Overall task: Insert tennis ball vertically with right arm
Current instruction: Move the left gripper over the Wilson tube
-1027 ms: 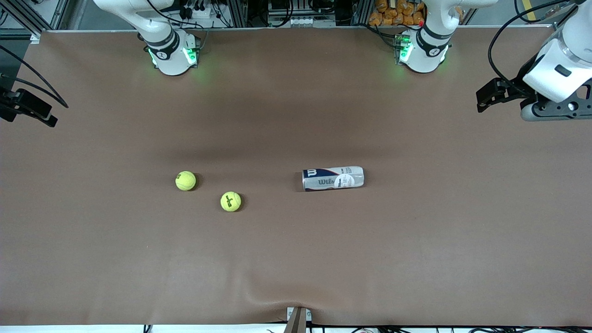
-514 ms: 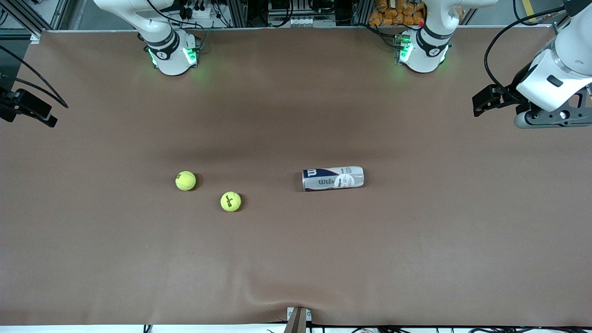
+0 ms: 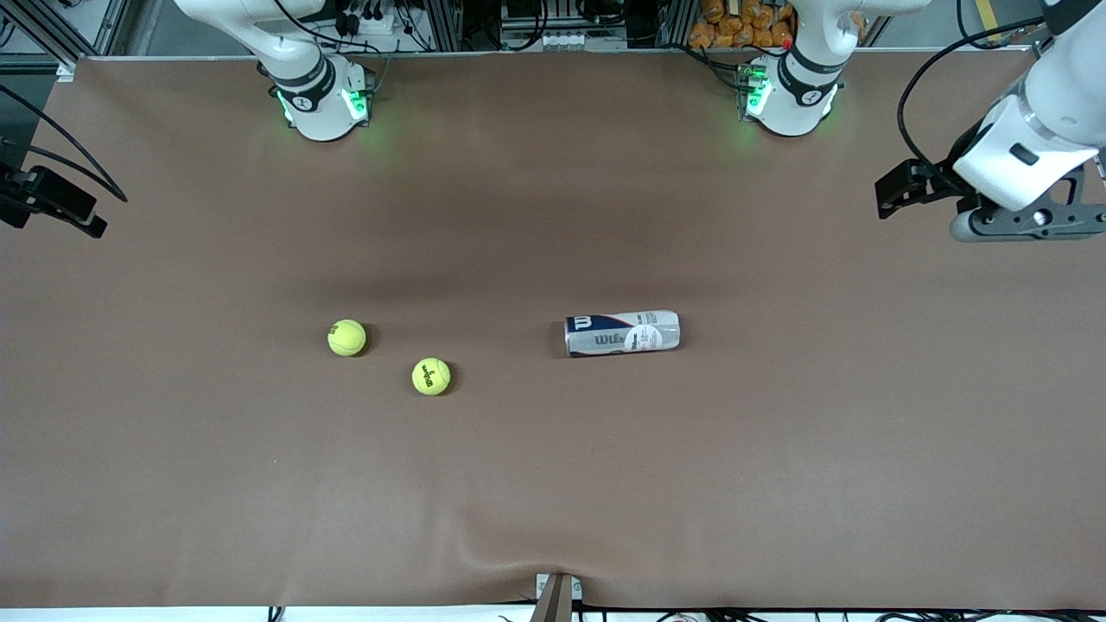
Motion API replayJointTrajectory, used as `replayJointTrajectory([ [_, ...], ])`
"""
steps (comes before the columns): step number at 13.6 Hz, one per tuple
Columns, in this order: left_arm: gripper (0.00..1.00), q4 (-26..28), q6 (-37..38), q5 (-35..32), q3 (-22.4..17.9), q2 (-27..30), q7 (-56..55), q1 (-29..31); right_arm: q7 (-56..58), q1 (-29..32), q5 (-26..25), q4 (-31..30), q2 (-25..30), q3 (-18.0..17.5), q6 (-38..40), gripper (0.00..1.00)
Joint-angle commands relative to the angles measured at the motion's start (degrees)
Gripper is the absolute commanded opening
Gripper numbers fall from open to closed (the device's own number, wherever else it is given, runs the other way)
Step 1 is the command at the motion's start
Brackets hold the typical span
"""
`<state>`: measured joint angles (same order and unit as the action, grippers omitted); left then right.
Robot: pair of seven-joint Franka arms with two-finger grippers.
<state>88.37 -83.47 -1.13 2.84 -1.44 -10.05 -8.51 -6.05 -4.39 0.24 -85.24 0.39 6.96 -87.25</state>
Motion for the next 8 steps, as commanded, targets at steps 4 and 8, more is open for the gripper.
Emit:
replayJointTrajectory([
  [4, 1.00, -3.1, -0.6, -0.3, -0.1, -4.8, 0.0, -3.8, 0.4, 0.3, -0.6, 0.2, 0.6, -0.3, 0.0, 1.00],
  [8, 1.00, -3.5, -2.6, -0.2, 0.3, -6.3, -0.2, -5.9, 0.4, 0.3, -0.6, 0.3, 0.4, -0.3, 0.0, 1.00],
])
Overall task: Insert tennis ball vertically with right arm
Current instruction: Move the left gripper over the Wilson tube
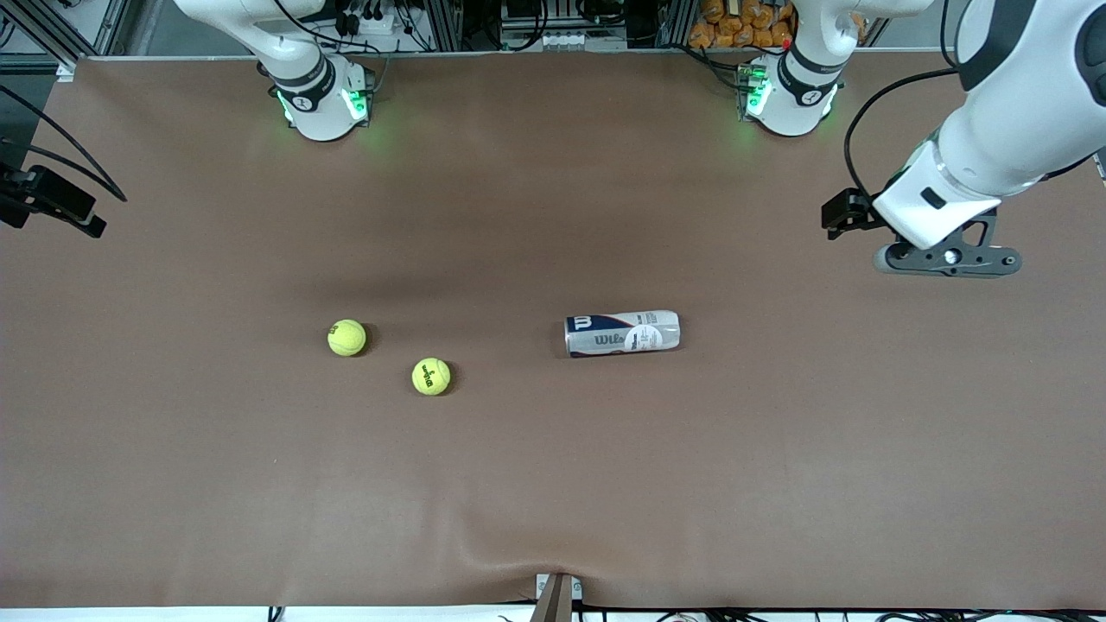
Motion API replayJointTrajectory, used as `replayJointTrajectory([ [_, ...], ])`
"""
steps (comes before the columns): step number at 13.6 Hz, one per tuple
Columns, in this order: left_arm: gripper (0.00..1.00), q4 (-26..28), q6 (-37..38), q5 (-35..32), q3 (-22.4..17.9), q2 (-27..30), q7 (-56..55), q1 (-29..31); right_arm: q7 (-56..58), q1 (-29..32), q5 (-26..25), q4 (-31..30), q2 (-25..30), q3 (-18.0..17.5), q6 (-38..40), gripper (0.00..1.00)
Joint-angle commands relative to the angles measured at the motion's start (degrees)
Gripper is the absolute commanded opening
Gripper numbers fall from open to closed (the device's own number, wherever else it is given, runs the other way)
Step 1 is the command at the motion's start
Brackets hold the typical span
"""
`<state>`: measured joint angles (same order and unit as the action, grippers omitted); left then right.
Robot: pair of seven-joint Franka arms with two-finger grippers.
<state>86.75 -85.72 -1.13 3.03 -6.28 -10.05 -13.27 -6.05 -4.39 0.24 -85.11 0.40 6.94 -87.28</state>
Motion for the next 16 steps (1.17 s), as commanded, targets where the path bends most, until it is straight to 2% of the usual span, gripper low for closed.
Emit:
replayJointTrajectory([
  [1, 1.00, -1.8, -1.2, -0.1, 0.1, -2.3, -0.3, -1.3, 0.4, 0.4, -0.6, 0.2, 0.4, -0.3, -0.1, 1.00],
  [4, 1.00, -2.4, -3.0, -0.5, 0.1, -5.4, -0.3, -5.0, 0.4, 0.3, -0.6, 0.2, 0.3, -0.2, -0.1, 1.00],
  [8, 1.00, -5.6, -4.4, -0.7, 0.0, -11.5, 0.3, -10.4, 0.4, 0.3, -0.7, 0.5, 0.2, -0.2, -0.1, 1.00],
  [13, 1.00, -5.9, -9.3, -1.1, -0.2, -16.7, 0.4, -16.9, 0.4, 0.2, -0.7, 0.5, 0.2, -0.2, -0.1, 1.00],
  [16, 1.00, -7.9, -11.5, -6.1, 0.0, -21.1, 0.6, -21.0, 0.4, 0.4, -0.6, 0.5, 0.1, -0.2, -0.2, 1.00],
])
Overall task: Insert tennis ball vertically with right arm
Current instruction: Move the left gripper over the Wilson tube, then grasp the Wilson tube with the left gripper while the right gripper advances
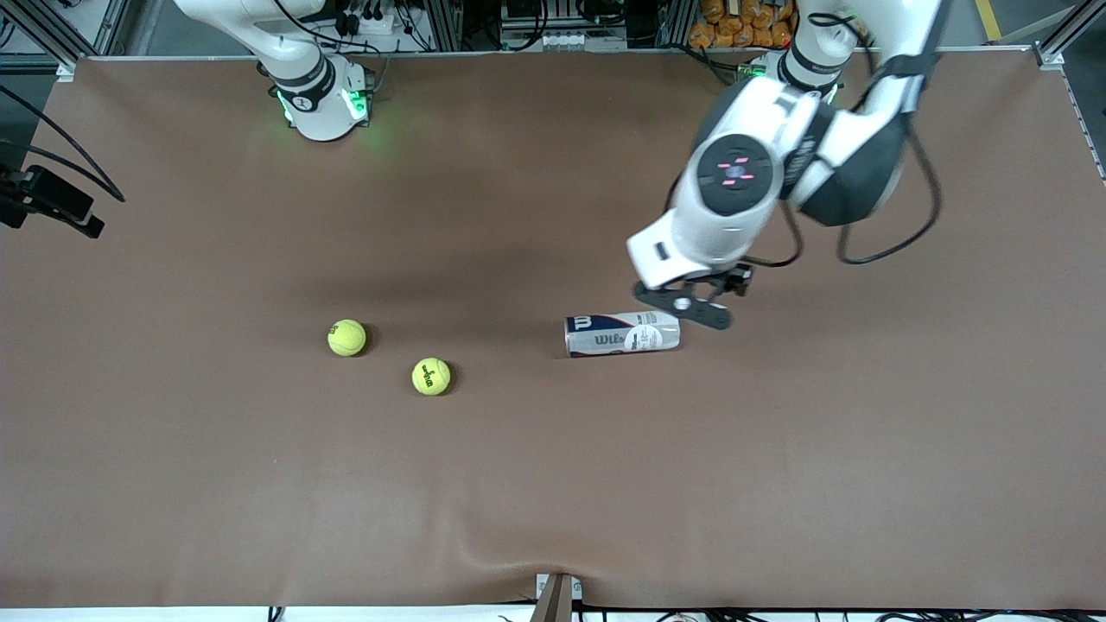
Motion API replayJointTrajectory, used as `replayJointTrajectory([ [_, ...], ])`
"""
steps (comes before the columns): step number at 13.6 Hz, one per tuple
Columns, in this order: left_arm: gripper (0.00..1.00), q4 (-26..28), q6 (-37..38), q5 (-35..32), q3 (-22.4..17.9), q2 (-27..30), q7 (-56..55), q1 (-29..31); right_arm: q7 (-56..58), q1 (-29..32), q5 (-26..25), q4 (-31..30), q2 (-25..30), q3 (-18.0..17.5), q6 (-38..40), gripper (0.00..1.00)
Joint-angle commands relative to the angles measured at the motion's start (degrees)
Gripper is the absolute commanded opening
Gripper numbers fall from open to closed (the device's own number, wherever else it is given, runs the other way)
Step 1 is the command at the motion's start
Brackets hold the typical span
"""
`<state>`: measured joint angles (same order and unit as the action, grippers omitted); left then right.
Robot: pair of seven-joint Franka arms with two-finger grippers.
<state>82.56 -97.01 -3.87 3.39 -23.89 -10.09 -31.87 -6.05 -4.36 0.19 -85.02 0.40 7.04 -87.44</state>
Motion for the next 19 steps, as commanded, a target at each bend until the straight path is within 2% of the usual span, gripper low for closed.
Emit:
replayJointTrajectory([
  [1, 1.00, -5.1, -0.2, -6.1, -0.4, -5.4, 1.5, -4.3, 0.4, 0.3, -0.5, 0.4, 0.1, -0.3, -0.4, 1.00],
  [3, 1.00, -5.9, -0.5, -14.6, -0.5, -8.7, 6.0, -7.7, 0.4, 0.1, -0.5, 0.4, 0.1, -0.3, -0.5, 1.00],
  [4, 1.00, -6.2, -1.0, -16.5, -0.5, -9.6, 7.8, -8.2, 0.4, 0.1, -0.5, 0.4, 0.1, -0.3, -0.5, 1.00],
  [13, 1.00, -6.3, -3.1, -17.7, -0.8, -16.4, 26.6, -8.8, 0.5, 0.6, 0.2, 0.4, -0.2, -0.3, -0.5, 1.00],
  [15, 1.00, -6.3, -3.1, -17.7, -0.8, -17.9, 30.2, -8.8, 0.6, 0.3, 0.6, 0.5, -2.9, -0.4, -0.6, 1.00],
  [17, 1.00, -6.3, -3.3, -17.8, -0.9, -19.0, 36.6, -8.6, 0.3, -0.6, 0.4, 0.6, -3.6, -0.5, -0.9, 1.00],
  [19, 1.00, -6.3, -3.9, -18.0, -1.1, -19.8, 38.3, -8.6, 0.5, -0.7, 0.4, 0.6, -4.4, -0.5, -0.7, 1.00],
])
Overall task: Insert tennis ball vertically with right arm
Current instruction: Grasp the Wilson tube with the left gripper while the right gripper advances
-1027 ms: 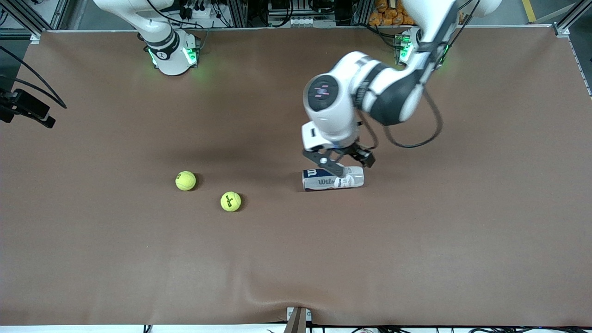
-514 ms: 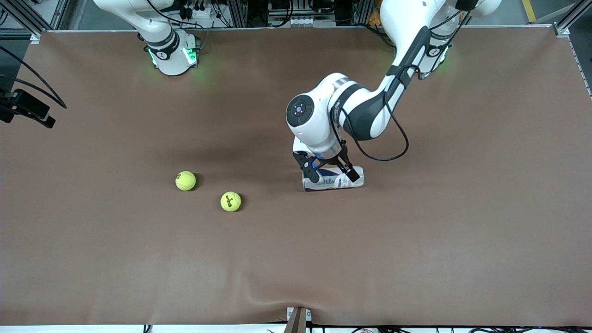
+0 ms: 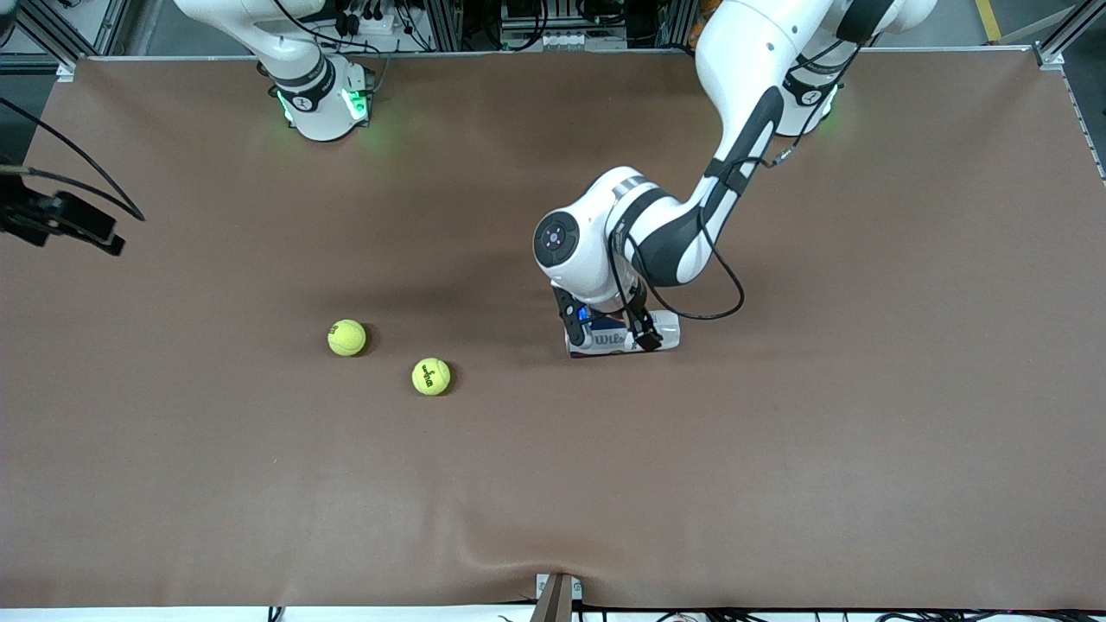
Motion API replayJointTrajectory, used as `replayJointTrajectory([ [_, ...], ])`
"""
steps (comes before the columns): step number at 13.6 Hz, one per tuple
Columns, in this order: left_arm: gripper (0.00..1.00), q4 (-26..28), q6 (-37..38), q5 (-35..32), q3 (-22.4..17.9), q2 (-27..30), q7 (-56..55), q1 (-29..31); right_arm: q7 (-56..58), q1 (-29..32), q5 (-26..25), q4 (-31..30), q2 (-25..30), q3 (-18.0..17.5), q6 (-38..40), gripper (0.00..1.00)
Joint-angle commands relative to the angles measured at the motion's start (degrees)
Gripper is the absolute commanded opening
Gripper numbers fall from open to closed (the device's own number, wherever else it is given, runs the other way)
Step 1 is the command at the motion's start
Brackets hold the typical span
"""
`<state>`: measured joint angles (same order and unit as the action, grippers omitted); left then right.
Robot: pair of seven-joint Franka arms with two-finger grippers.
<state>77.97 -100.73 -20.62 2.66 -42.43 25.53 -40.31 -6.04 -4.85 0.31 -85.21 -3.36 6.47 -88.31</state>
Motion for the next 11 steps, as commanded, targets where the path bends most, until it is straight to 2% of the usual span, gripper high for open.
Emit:
replayJointTrajectory([
  [1, 1.00, -1.7, -0.2, -1.3, -0.5, -1.9, 2.7, -0.4, 0.9, -0.2, 0.4, 0.7, -0.7, -0.1, 0.2, 1.00],
  [3, 1.00, -1.7, -0.3, -1.3, -0.6, -2.8, 2.9, -0.5, 0.9, 0.2, 0.4, 0.7, -0.8, 0.0, 0.4, 1.00],
  [6, 1.00, -1.7, -1.0, -4.7, -0.5, -4.1, 3.4, -1.6, 1.0, 0.5, 0.3, 0.5, -1.8, 0.0, 0.9, 1.00],
  [11, 1.00, -1.7, -2.1, -4.7, -0.5, -6.4, 3.5, -1.7, 1.2, 0.2, 0.3, 0.0, -2.2, 0.0, 1.4, 1.00],
])
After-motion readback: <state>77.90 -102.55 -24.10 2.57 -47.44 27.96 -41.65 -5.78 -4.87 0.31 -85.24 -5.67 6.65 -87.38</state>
